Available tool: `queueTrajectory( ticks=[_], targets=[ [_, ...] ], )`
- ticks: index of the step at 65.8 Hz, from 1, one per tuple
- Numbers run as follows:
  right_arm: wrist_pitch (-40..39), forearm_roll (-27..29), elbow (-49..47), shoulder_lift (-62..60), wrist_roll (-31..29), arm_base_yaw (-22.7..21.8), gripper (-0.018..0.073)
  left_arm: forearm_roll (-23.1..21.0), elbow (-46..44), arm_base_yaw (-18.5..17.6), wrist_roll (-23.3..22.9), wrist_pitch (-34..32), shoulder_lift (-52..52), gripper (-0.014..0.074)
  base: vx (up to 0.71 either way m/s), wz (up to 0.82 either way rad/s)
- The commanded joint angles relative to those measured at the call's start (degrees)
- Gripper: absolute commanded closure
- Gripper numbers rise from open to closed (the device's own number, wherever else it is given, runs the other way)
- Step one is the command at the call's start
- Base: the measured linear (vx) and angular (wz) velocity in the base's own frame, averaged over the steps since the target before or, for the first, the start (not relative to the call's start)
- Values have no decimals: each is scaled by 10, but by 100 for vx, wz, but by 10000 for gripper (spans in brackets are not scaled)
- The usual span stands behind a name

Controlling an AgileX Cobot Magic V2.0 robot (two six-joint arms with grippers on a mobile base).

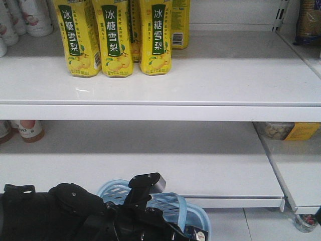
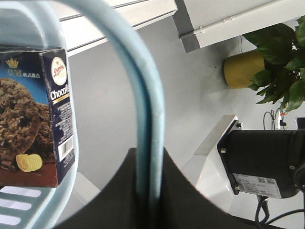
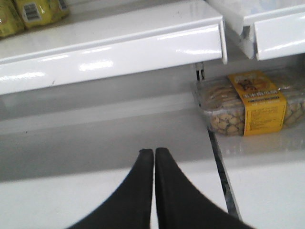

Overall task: Left arm holds basket, right arm returns cookies
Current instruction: 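Reach the right gripper down into the basket toward the Chocofello box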

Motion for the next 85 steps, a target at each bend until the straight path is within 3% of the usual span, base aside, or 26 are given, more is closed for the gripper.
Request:
queueTrajectory(
  ticks=[1,10,19,34,55,68,85],
  targets=[
    [-18,3,-35,47,1,2,568,-18,-15,-3,4,20,-26,603,0,0],
    [-28,4,-35,88,6,1,568,-18,-15,-3,4,20,-26,603,0,0],
    [-13,57,-35,107,33,1,568,-18,-15,-3,4,20,-26,603,0,0],
    [11,57,-35,151,25,1,540,-18,-15,-3,4,20,-26,603,0,0],
    [87,108,-37,169,25,2,304,-18,-15,-3,4,20,-26,603,0,0],
    [107,128,-37,197,25,63,179,-18,-15,-3,4,20,-26,603,0,0],
    [112,201,-37,288,23,152,162,-18,-15,-3,4,20,-26,603,0,0]
  ],
)
